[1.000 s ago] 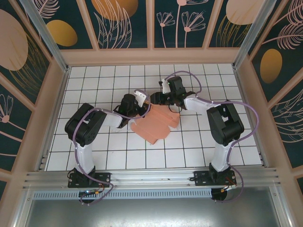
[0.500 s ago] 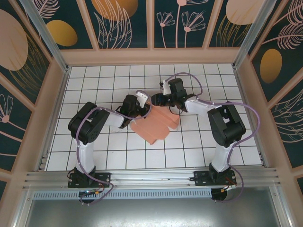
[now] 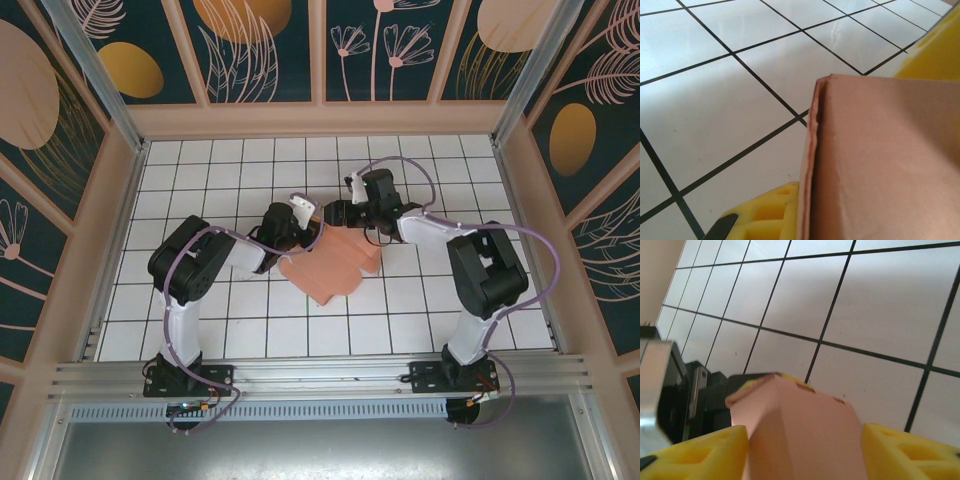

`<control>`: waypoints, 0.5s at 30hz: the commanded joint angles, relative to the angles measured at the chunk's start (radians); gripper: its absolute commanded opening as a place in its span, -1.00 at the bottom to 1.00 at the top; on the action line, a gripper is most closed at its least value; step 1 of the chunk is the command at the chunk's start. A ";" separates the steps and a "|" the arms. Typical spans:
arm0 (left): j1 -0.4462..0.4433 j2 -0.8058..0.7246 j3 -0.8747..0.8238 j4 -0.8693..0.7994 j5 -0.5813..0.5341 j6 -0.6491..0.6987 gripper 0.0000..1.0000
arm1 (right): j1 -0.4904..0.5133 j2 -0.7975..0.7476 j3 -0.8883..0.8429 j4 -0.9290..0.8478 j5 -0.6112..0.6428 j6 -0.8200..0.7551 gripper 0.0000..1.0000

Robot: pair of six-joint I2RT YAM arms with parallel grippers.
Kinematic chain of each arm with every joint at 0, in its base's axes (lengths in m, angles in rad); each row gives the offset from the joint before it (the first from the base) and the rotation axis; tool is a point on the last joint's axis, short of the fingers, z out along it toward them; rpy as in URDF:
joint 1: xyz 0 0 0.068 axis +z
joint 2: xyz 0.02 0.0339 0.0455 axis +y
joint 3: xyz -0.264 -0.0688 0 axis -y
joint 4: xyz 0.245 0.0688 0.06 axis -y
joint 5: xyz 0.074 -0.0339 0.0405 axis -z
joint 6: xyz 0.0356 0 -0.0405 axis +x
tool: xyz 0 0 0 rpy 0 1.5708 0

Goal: Fold the paper box

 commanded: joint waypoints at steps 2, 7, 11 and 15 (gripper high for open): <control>0.005 -0.046 -0.033 0.050 0.044 -0.057 -1.00 | -0.051 -0.150 -0.055 0.032 -0.015 0.043 0.37; 0.006 -0.081 -0.048 0.107 0.159 -0.113 -1.00 | -0.148 -0.262 -0.124 0.059 -0.025 0.108 0.34; 0.005 -0.107 -0.036 0.123 0.259 -0.157 -1.00 | -0.213 -0.287 -0.165 0.054 -0.097 0.113 0.21; 0.005 -0.139 -0.030 0.127 0.311 -0.186 -1.00 | -0.199 -0.275 -0.198 0.097 -0.208 0.077 0.20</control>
